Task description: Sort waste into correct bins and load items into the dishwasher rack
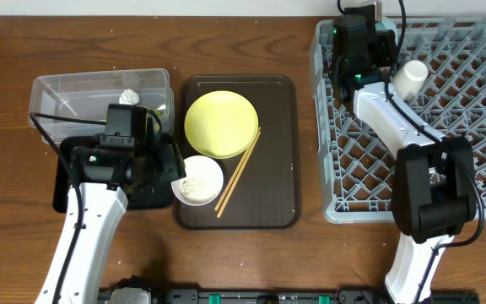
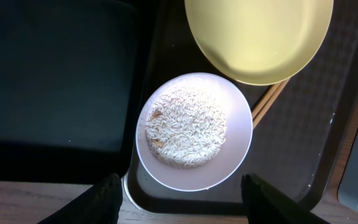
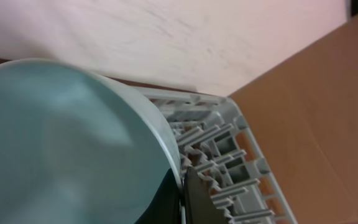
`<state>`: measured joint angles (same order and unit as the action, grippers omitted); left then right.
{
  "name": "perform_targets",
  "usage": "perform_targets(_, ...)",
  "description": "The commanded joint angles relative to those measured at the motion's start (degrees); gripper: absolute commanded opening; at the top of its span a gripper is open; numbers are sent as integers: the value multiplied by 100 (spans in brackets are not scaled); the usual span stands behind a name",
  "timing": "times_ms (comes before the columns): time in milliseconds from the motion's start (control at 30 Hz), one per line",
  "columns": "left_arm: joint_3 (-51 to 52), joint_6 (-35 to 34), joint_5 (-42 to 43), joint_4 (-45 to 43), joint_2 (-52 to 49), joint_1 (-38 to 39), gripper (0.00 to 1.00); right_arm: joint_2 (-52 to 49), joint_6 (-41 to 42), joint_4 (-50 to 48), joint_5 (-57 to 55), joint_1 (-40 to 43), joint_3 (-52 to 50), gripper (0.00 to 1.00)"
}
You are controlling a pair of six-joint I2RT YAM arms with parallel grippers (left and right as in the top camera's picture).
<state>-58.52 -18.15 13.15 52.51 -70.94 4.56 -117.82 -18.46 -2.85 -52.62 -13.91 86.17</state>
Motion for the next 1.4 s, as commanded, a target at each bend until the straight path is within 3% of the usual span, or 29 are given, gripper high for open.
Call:
perform_targets(0, -35, -15, -13, 17, 20, -26, 64, -81, 177, 0, 267, -55, 109, 1)
perform_targets(367, -35, -15, -13, 20, 20, -26, 64, -96, 173, 120, 402, -173, 109, 1)
perform_targets(700, -35, -13, -13, 20, 20, -26, 64, -87, 203, 1244, 396, -516, 109, 1)
perform_targets(1033, -35, -13, -15, 17, 20, -26, 64, 350, 1462, 2369, 407, -1008, 109, 1)
perform_targets(1067, -35, -13, -15, 17, 20, -26, 64, 437, 1652, 2503, 415, -1012, 109, 3)
perform_targets(1200, -35, -11, -15, 17, 20, -26, 64, 863, 2039, 3139, 1036, -999, 109, 33)
perform_targets(1367, -35, -13, -15, 20, 20, -26, 64, 1443, 2277, 3912, 2006, -970, 109, 52)
